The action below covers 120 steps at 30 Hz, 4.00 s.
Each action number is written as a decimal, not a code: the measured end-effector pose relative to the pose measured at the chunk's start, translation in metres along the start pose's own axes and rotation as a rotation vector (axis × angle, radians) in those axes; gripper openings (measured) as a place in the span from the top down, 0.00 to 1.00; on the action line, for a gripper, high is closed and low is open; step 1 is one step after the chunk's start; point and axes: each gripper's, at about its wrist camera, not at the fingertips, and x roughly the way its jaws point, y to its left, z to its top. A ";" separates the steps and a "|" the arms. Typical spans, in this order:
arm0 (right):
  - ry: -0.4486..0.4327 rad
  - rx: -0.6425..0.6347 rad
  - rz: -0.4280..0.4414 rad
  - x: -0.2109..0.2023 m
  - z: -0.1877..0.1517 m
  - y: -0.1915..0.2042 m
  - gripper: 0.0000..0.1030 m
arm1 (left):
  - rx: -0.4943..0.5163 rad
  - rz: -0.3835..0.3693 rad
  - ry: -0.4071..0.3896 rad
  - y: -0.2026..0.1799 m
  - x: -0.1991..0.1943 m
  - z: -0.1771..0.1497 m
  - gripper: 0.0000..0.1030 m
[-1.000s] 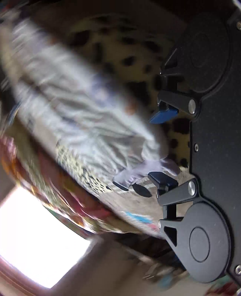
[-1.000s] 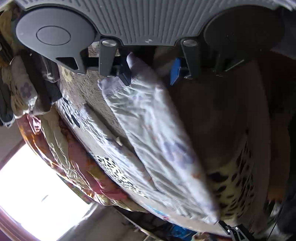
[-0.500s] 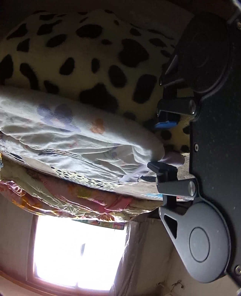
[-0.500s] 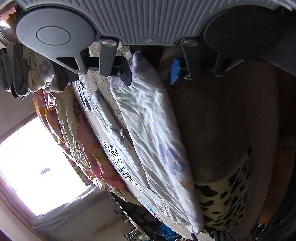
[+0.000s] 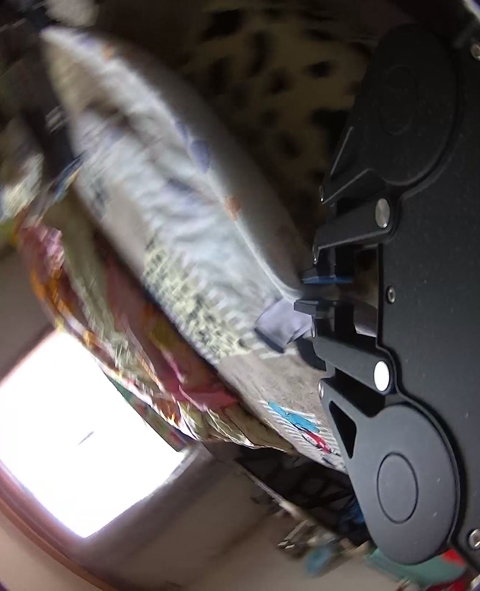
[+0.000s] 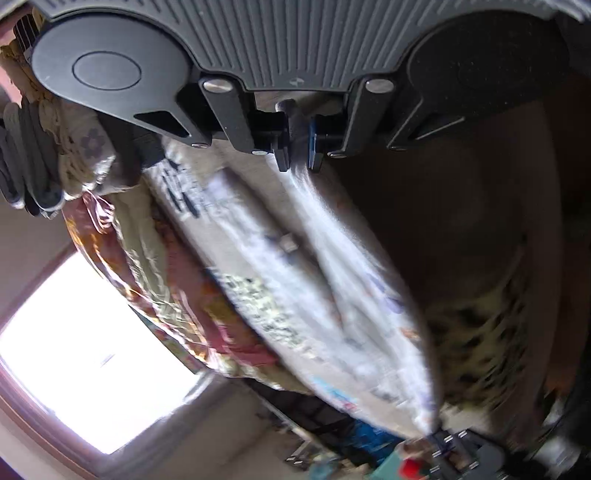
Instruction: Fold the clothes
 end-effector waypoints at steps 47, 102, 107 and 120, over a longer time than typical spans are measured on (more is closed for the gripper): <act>0.318 0.436 0.130 0.263 0.046 -0.172 0.88 | -0.320 -0.010 0.211 0.050 0.214 0.037 0.98; 0.009 0.938 0.002 0.207 0.001 -0.091 0.40 | -0.508 -0.341 0.031 -0.043 0.178 0.095 0.34; -0.117 0.915 0.002 0.195 0.014 -0.087 0.41 | -0.625 -0.142 -0.068 -0.008 0.155 0.085 0.34; -0.057 0.901 0.041 0.206 0.021 -0.080 0.38 | -0.764 -0.072 0.067 0.027 0.176 0.043 0.33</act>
